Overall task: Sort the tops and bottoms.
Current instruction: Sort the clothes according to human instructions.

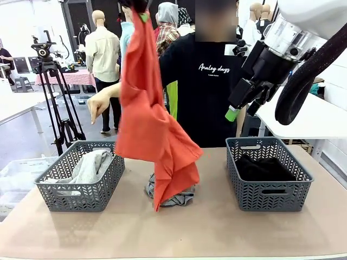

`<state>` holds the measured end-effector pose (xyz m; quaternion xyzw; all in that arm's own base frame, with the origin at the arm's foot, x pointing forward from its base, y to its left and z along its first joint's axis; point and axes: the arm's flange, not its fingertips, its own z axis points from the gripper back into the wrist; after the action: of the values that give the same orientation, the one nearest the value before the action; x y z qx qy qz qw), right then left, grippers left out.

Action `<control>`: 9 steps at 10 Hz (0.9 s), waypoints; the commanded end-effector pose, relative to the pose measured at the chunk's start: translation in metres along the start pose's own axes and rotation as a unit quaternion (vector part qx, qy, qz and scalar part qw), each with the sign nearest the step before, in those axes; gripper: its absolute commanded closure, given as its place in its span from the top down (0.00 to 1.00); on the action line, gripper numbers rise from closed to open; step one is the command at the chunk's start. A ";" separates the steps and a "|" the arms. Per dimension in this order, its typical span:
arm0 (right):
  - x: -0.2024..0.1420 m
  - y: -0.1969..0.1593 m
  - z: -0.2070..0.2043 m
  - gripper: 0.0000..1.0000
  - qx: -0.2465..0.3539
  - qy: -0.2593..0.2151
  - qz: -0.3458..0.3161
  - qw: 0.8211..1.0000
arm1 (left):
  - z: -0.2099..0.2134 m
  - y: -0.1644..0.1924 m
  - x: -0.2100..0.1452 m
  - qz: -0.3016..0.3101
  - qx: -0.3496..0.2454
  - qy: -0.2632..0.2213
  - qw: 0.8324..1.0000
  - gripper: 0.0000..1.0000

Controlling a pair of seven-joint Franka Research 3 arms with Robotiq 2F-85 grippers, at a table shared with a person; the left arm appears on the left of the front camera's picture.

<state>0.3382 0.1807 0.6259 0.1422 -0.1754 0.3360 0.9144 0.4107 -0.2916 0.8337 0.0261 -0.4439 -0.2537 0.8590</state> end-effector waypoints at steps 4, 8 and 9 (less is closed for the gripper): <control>-0.005 -0.001 -0.002 1.00 -0.005 0.004 0.001 1.000 | 0.000 0.000 0.000 0.000 0.000 0.000 1.000 0.00; -0.005 -0.001 -0.002 1.00 -0.005 0.004 0.001 1.000 | 0.011 0.057 0.001 0.026 0.086 0.017 0.996 0.00; -0.005 -0.001 -0.002 1.00 -0.005 0.004 0.001 1.000 | 0.027 0.083 0.000 0.034 0.114 0.018 0.993 0.00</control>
<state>0.3382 0.1805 0.6259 0.1425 -0.1754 0.3359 0.9144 0.4295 -0.2347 0.8525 0.0782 -0.4485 -0.1947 0.8688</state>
